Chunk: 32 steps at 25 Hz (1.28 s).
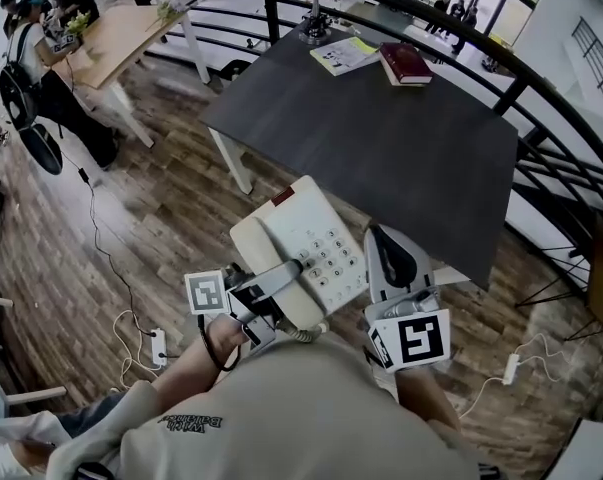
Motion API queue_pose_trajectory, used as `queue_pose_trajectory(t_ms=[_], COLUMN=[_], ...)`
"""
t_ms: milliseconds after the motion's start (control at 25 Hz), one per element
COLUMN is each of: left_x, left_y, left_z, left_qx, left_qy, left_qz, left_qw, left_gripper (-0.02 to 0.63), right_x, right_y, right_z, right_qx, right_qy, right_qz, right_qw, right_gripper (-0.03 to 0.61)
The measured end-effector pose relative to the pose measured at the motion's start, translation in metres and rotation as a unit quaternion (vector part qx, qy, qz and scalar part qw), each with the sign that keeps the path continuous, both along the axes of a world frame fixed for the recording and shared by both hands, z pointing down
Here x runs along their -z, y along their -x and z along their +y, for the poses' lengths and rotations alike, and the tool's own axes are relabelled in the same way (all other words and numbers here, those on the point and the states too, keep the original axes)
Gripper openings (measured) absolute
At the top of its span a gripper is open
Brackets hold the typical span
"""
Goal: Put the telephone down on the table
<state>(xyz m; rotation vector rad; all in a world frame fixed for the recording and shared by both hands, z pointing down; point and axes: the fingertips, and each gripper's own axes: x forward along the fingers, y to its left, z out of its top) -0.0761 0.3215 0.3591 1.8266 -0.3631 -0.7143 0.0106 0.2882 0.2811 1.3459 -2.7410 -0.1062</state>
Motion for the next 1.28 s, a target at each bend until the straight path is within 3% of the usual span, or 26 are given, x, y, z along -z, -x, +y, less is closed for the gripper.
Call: queue_pose_trajectory(t_ms=[400,600,720,1280], left_x=[-0.002,-0.007,-0.009,-0.015], left_y=[-0.037,-0.052,-0.059,-0.043], left_z=[-0.003,-0.007,-0.018,-0.084], left_qx=[0.020,0.021,0.011,-0.023], left_qy=[-0.014,-0.006,-0.013,-0.030], left_qz=[0.006,0.026,0.020,0.023], left_qw=[0.9997,0.9994,0.9997,0.9990], left_gripper=[0.460,0.460,0.460,0.462], right_x=[-0.004,0.001,-0.002,-0.009], right_y=[-0.032,-0.048,-0.053,-0.033], right_z=[0.002,-0.001,-0.015,-0.077], right_qx=[0.029,0.024,0.015,-0.013], right_qy=[0.010,-0.003,-0.004,-0.023], right_qz=[-0.035,-0.033,-0.030,-0.006], right_qw=[0.999,0.999,0.999,1.000], right_gripper=[0.002,0.002,0.002,0.002])
